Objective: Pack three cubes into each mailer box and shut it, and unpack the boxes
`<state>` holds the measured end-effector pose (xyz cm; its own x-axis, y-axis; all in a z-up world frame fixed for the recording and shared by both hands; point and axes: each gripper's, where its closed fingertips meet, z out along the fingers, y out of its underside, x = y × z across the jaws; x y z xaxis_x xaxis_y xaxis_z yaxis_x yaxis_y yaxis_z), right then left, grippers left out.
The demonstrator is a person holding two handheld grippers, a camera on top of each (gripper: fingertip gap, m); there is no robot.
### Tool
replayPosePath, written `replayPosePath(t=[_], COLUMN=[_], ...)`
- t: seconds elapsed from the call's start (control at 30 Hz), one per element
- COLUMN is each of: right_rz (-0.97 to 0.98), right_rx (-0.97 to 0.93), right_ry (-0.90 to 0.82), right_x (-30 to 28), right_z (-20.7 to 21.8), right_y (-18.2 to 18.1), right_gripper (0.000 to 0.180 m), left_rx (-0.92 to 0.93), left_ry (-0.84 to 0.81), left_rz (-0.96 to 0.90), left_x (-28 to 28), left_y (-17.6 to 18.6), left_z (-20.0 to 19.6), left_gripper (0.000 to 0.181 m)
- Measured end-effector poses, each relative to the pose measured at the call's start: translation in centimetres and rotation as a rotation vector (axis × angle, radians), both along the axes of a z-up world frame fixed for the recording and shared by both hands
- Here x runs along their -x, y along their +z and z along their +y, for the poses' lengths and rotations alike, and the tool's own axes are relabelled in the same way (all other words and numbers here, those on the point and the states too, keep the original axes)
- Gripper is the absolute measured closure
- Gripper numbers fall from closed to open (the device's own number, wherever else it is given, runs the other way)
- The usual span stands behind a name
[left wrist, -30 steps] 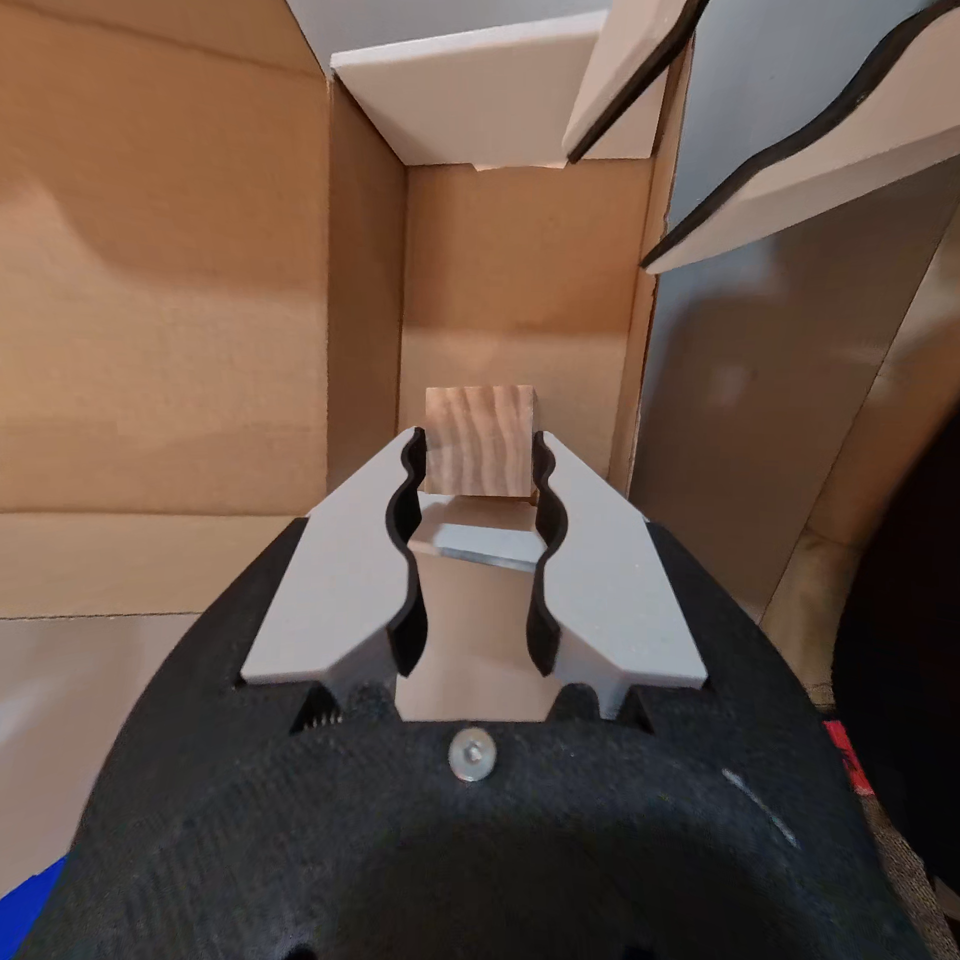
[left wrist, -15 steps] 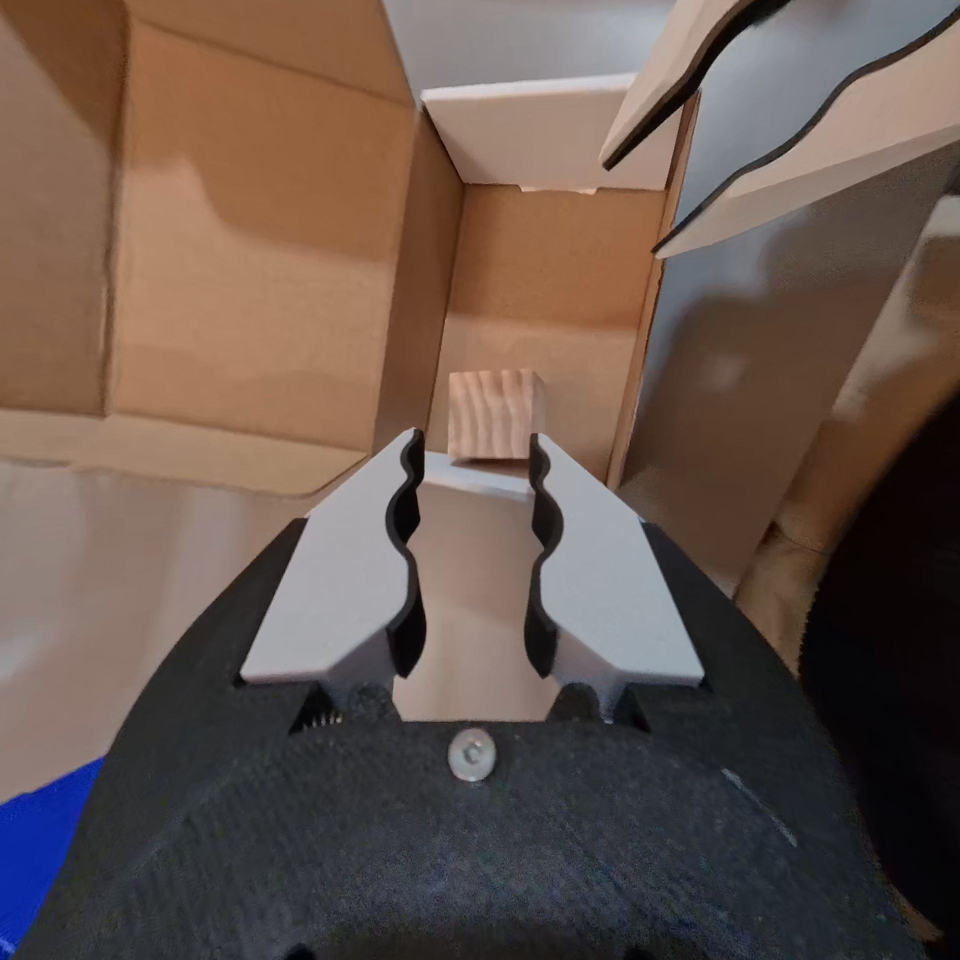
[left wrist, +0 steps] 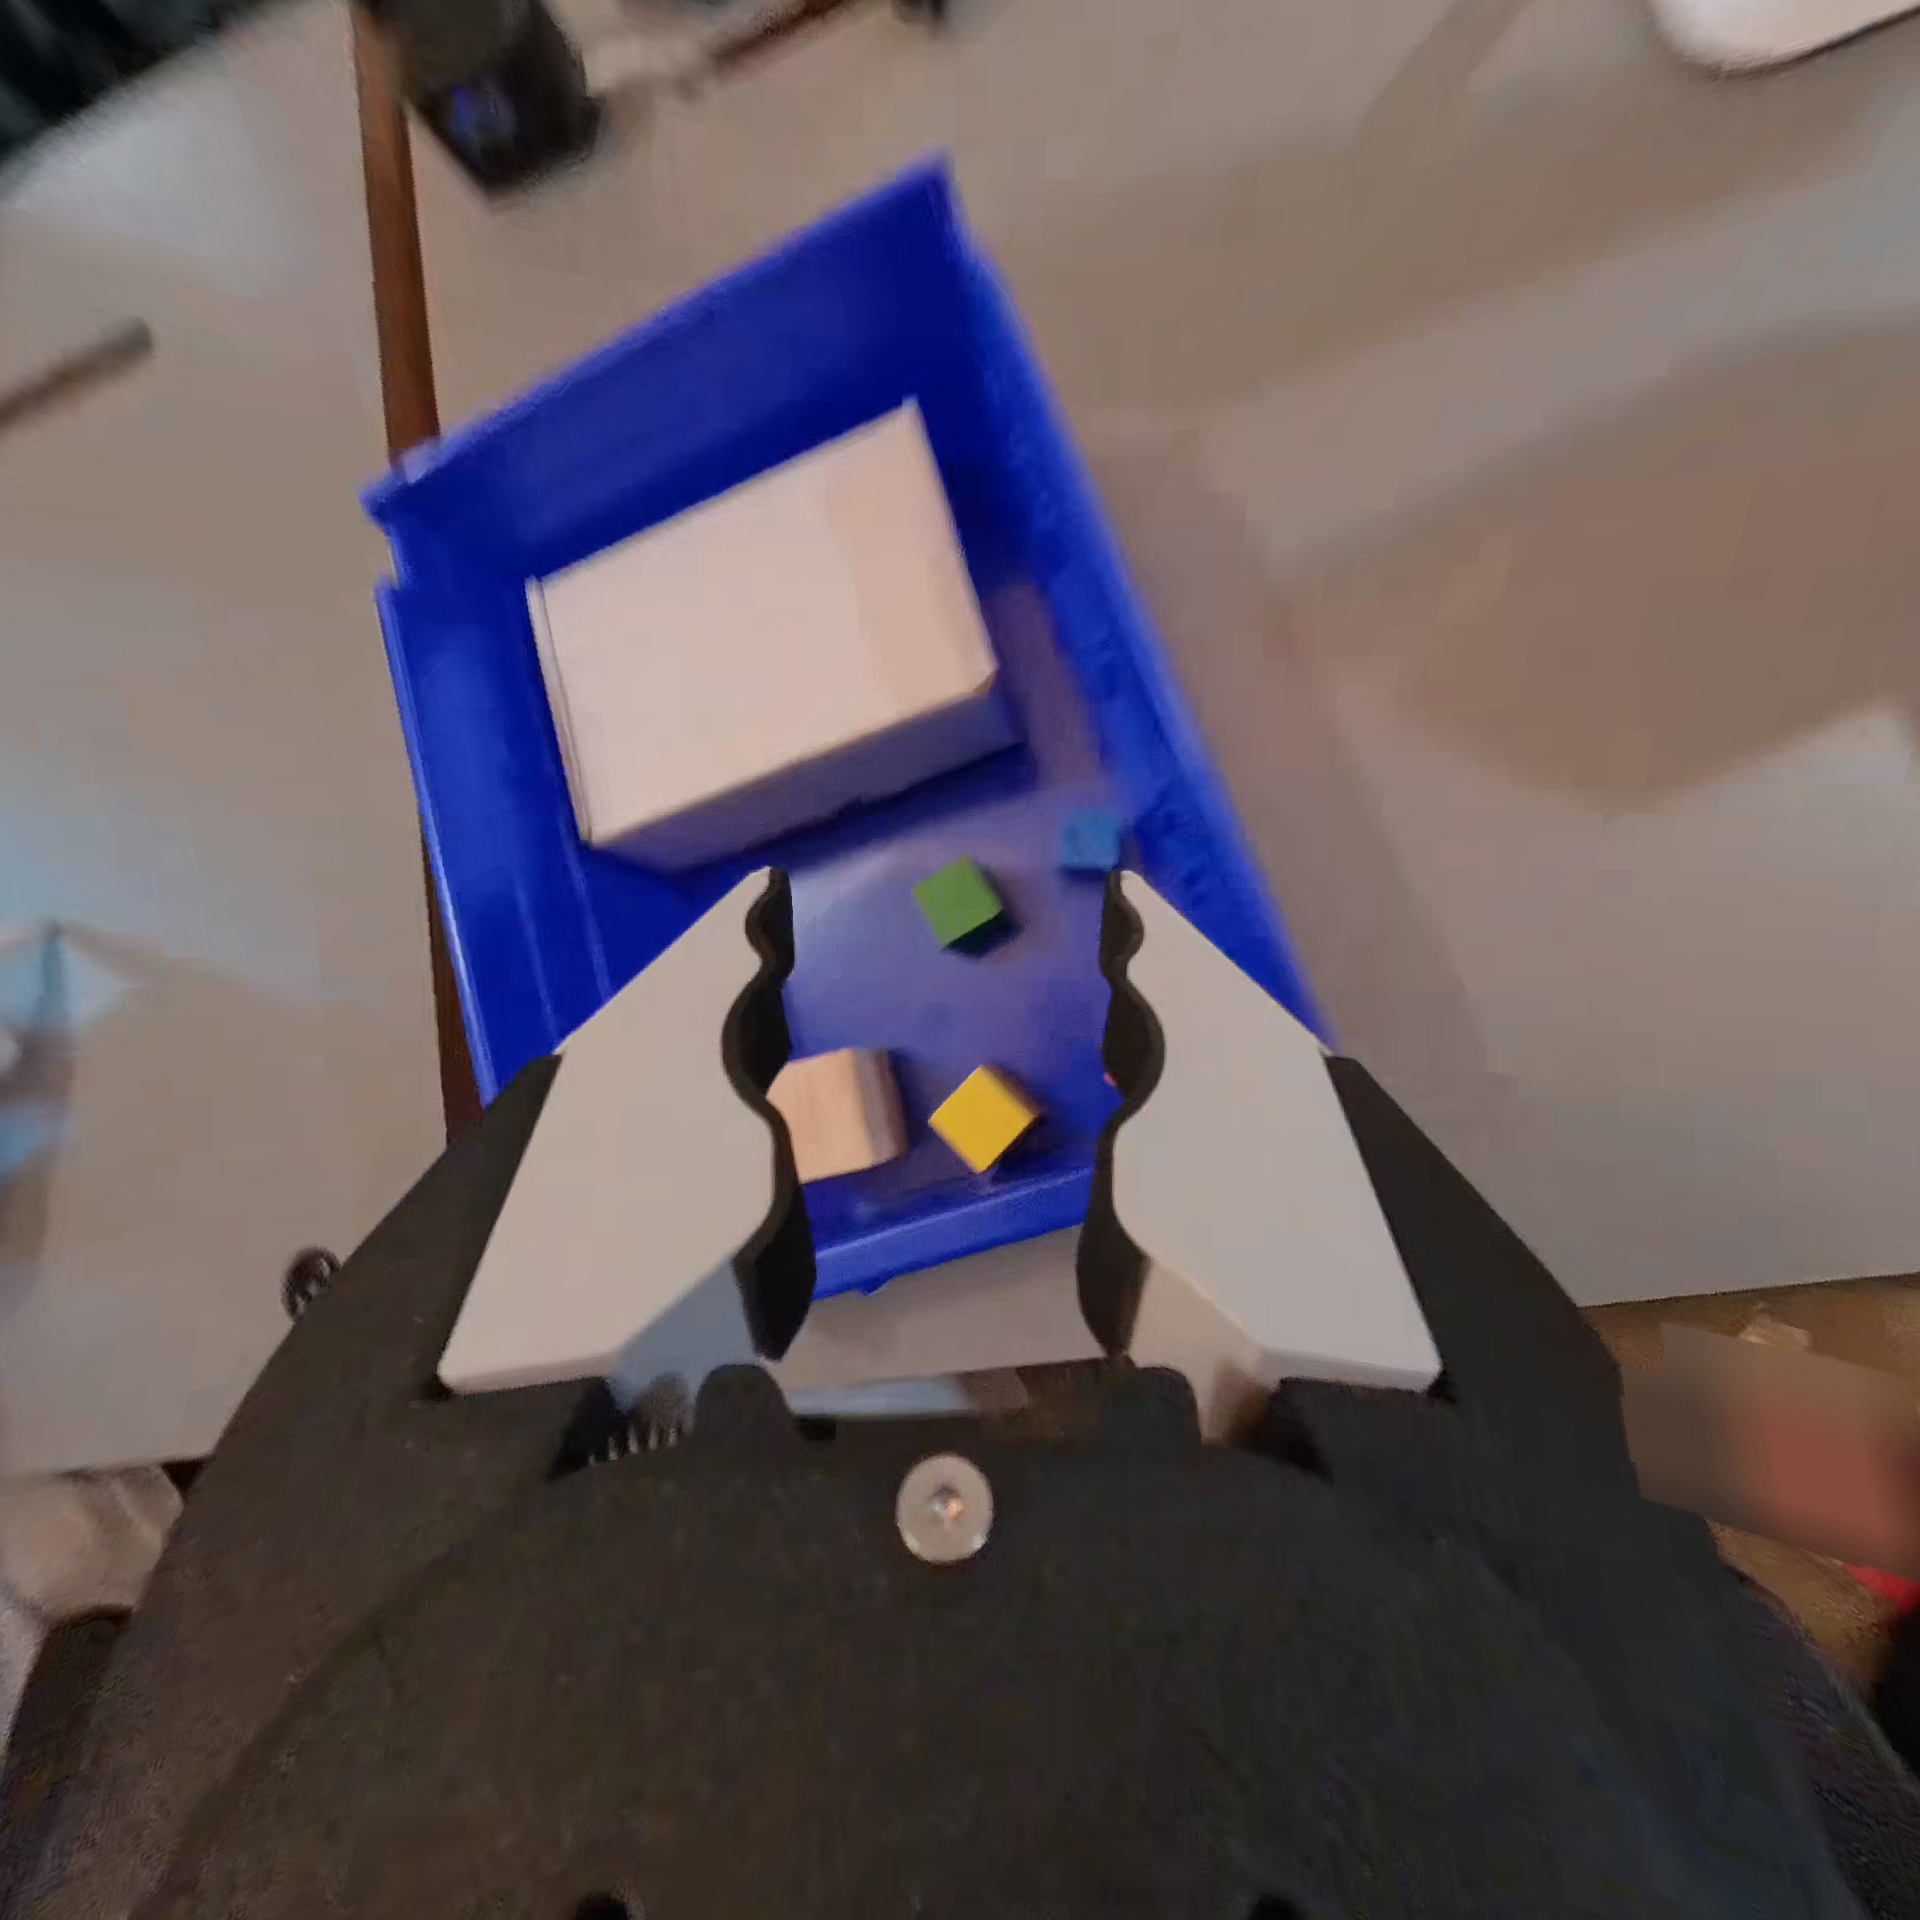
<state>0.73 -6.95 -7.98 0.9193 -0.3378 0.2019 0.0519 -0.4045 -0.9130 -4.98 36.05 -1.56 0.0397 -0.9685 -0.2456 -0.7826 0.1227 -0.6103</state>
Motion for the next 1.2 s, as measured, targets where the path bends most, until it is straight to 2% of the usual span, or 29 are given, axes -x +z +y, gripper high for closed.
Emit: replayPosePath(t=[0.07,0.2,0.4,0.5,0.57,0.67,0.8,0.87,0.93,1.07,1.2], right_rz=[0.007,0.014,0.021,0.018,0.014,0.013,0.009,-0.004,-0.035,-0.123,-0.222], right_rx=[0.000,-0.021,-0.024,-0.030,-0.032,-0.034,-0.044,-0.057,-0.069,-0.108,-0.227], right_ry=[0.004,0.002,-0.007,-0.011,-0.013,-0.017,-0.021,-0.021,-0.018,0.017,0.108], right_x=[0.0,0.0,-0.2,-0.2,-0.1,-0.2,-0.3,-0.2,-0.1,1.2,3.7], right_z=[0.3,0.6,0.7,0.6,0.6,0.4,0.3,0.5,0.7,1.4,1.8], right_y=[-0.1,0.4,0.3,0.5,0.6,0.6,0.9,1.3,1.9,3.5,6.3], right_gripper=[0.153,0.153,0.153,0.153,0.153,0.153,0.153,0.152,0.150,0.140,0.139], left_rx=[0.059,0.114,0.141,0.110,0.098,0.083,0.030,0.043,0.091,0.285,0.572], left_ry=[0.045,0.031,-0.015,-0.006,-0.001,0.010,-0.013,-0.070,-0.177,-0.466,-0.779], left_rz=[0.084,0.198,0.302,0.345,0.341,0.323,0.185,0.079,-0.027,-0.193,-0.317], left_x=[0.6,0.2,-1.3,-1.4,-1.6,-1.4,-2.0,-2.6,-3.2,-3.5,-2.4], left_y=[-3.1,-7.7,-11.2,-12.5,-12.8,-12.2,-7.7,-4.1,-0.5,4.8,7.3], left_z=[2.4,3.7,2.6,2.9,3.1,3.4,2.6,0.2,-4.2,-16.5,-29.3], left_gripper=[0.126,0.130,0.130,0.138,0.148,0.150,0.152,0.152,0.153,0.153,0.153])
